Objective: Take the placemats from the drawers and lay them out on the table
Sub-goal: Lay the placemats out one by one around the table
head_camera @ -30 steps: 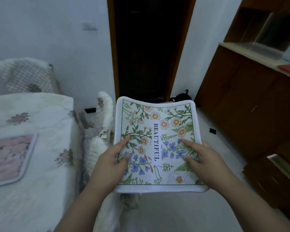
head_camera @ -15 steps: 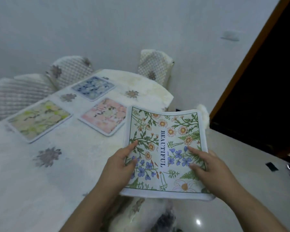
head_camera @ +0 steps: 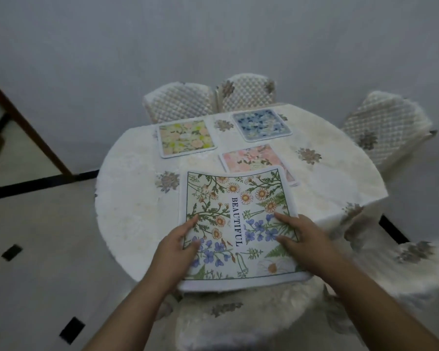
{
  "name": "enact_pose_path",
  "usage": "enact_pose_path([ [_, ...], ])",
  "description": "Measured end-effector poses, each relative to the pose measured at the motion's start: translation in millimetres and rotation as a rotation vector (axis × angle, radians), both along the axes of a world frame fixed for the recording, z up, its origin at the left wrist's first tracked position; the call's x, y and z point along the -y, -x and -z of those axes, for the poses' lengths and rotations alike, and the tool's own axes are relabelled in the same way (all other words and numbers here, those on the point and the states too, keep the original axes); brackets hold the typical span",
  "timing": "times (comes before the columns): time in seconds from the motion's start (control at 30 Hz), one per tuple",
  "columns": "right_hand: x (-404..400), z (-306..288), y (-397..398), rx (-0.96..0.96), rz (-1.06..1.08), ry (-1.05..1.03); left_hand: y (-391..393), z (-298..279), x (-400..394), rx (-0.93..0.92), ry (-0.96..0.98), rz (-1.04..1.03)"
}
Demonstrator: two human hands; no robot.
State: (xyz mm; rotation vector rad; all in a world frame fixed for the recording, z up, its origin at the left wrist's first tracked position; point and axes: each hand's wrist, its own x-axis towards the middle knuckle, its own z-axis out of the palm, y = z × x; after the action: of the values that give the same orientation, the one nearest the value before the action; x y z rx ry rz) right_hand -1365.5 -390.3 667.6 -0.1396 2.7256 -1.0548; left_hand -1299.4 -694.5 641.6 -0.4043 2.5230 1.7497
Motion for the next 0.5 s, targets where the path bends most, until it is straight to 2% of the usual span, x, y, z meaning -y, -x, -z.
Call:
enact_pose_path([
  [0.17, 50, 18, 61, -0.015, -0.085, 0.025, 29, 14, 35, 0.053, -0.086, -0.155],
  [0.3, 76, 39, 94, 0.065, -0.104, 0.108, 59, 29, 59, 0.077, -0.180, -0.246],
  [0.5, 96, 73, 134, 0.033, -0.070, 0.179, 91, 58, 75, 0.110, -0.050, -0.363],
])
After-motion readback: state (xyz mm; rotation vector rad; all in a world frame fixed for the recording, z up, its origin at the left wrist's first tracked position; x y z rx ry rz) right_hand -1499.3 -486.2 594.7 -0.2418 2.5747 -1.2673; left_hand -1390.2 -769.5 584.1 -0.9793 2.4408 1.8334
